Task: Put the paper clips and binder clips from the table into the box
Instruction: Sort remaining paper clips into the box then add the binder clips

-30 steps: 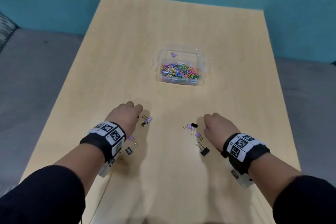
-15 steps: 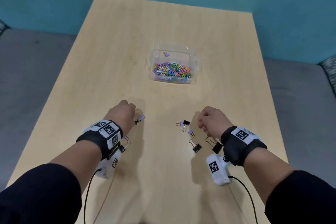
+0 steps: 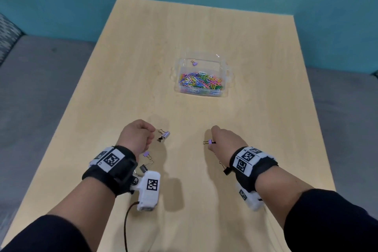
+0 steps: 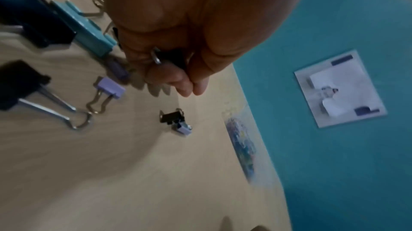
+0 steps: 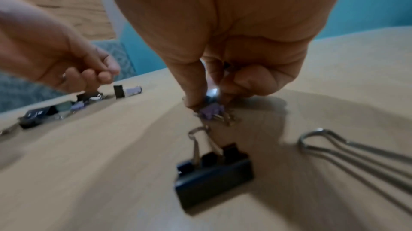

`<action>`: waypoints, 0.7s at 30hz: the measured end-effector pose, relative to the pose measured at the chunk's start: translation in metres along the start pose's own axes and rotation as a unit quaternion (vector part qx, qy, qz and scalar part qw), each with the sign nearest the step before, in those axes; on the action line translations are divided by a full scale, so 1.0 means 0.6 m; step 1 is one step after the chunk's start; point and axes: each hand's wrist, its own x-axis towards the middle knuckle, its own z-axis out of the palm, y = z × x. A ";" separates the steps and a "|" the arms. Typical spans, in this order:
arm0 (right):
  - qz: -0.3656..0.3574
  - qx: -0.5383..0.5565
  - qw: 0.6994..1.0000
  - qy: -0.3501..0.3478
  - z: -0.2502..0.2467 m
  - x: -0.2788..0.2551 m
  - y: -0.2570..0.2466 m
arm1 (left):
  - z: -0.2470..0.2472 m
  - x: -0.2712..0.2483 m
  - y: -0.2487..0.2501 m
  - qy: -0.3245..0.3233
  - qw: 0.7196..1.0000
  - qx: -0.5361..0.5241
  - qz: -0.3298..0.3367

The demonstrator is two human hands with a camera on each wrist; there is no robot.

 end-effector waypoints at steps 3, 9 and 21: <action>0.003 -0.006 1.000 -0.004 -0.009 0.001 -0.001 | 0.018 -0.011 -0.001 0.006 0.962 0.254 0.098; 0.042 0.104 0.993 0.025 -0.032 -0.013 0.020 | 0.043 -0.004 -0.010 -0.004 0.860 0.473 0.193; 0.143 0.750 0.646 -0.009 -0.088 0.009 0.041 | 0.006 -0.008 0.052 -0.119 0.977 0.151 0.094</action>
